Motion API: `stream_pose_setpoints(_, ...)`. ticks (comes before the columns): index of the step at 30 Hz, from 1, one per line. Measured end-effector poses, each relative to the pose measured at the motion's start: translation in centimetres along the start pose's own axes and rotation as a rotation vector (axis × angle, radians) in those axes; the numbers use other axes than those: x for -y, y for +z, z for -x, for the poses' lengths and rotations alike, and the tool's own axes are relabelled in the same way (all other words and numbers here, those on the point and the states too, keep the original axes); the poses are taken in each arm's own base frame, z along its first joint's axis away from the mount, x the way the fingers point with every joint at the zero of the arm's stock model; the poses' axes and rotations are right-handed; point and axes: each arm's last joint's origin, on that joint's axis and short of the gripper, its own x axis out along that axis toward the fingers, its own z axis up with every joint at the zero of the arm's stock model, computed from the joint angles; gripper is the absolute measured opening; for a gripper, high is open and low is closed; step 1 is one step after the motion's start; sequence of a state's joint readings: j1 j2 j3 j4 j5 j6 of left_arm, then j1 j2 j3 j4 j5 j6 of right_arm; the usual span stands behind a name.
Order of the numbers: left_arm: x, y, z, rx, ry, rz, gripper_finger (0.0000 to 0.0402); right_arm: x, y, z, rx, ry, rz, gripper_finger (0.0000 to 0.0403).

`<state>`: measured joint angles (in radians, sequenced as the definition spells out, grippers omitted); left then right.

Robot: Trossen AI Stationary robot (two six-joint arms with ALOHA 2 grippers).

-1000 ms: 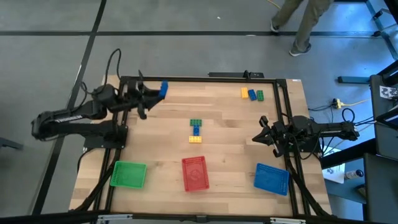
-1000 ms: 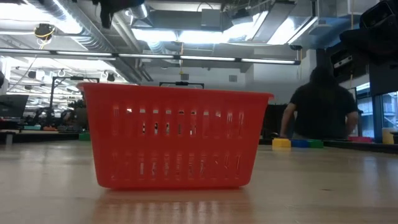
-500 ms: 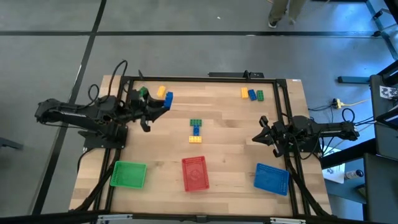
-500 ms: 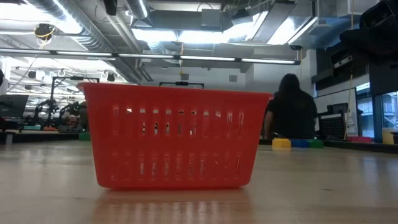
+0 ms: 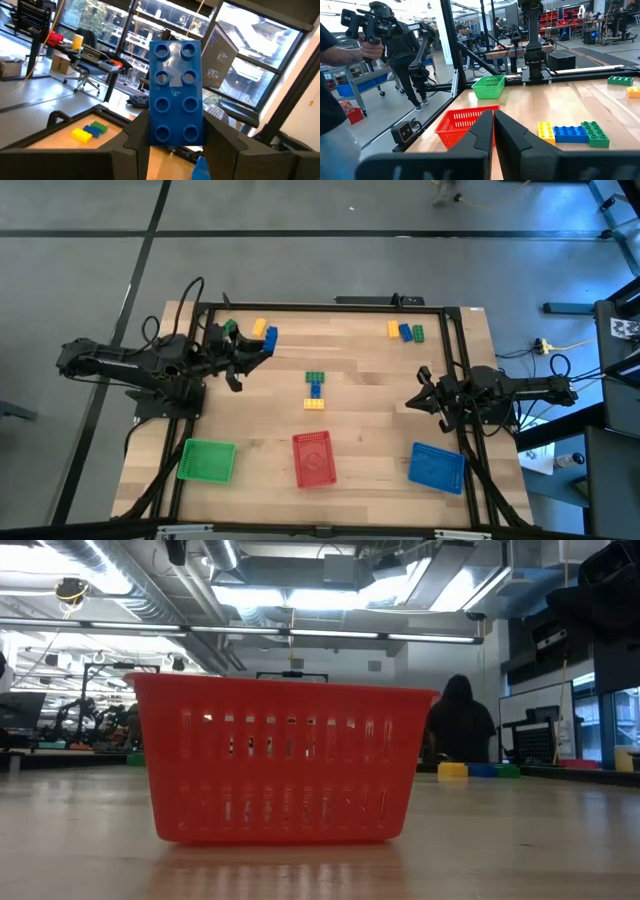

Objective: Sort & place blocks by color
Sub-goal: Put the top left blue game piece into the red bin

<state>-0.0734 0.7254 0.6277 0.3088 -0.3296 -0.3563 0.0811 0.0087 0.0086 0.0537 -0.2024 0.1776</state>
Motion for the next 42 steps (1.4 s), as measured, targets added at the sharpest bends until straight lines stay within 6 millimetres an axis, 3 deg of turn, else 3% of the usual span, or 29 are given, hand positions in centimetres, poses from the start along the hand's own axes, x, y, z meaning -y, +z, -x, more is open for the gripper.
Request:
stream_pose_setpoints(18,0.1,-0.1,-0.1,-0.021,-0.039,0.054,0.013,0.0,0.0,0.0,0.0,0.0,0.0,0.002)
stream_pose_setpoints(22,0.9,-0.6,-1.9,-0.123,-0.077,0.079,0.013,0.0,0.0,0.0,0.0,0.0,0.0,0.002)
stream_pose_setpoints(26,2.2,-1.7,-5.0,-0.367,-0.101,0.066,0.013,0.0,0.0,0.0,0.0,0.0,0.0,0.002)
stream_pose_setpoints(30,4.1,-4.5,-7.6,-0.713,-0.149,-0.016,0.013,0.0,0.0,0.0,0.0,0.0,0.0,0.002)
stream_pose_setpoints(36,6.6,-9.8,-10.1,-1.065,-0.214,-0.192,0.013,0.0,0.0,0.0,0.0,0.0,0.0,0.002)
stream_pose_setpoints(42,7.2,-15.5,-11.4,-1.216,-0.17,-0.228,0.013,0.0,0.0,0.0,0.0,0.0,0.0,0.002)
